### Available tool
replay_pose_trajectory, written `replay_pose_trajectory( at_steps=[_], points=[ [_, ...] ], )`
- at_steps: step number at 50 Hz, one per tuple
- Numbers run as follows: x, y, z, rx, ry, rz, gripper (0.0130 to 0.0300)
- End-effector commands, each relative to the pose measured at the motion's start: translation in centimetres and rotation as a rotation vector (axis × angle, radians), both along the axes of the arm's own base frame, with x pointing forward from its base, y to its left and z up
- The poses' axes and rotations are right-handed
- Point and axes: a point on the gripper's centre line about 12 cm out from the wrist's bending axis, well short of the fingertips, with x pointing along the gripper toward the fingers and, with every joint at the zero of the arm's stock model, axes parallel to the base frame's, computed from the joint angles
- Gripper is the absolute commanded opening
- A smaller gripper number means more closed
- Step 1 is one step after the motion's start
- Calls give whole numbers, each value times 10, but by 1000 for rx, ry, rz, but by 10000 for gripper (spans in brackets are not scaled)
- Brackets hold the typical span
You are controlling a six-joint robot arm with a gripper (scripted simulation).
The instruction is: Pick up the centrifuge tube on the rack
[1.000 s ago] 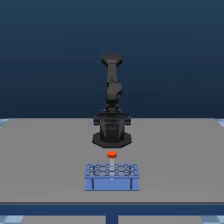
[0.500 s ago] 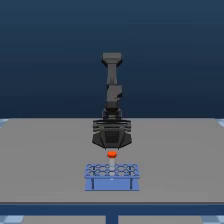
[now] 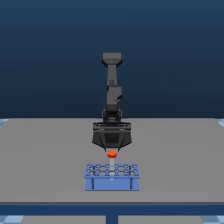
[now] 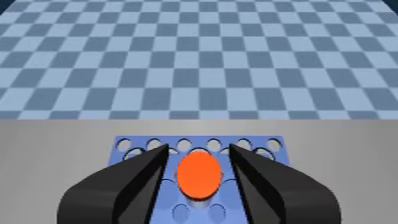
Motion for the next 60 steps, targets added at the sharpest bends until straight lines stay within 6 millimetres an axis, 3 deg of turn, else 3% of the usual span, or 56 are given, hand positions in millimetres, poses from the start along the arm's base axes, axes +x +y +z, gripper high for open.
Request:
replay_pose_trajectory(
  at_steps=[1,18,38,39,60],
  points=[
    [0,0,-3,0,-9,0,300],
    [0,0,-24,0,-9,0,300],
    [0,0,-29,0,-9,0,300],
    [0,0,-29,0,-9,0,130],
    [0,0,-29,0,-6,0,130]
  ],
)
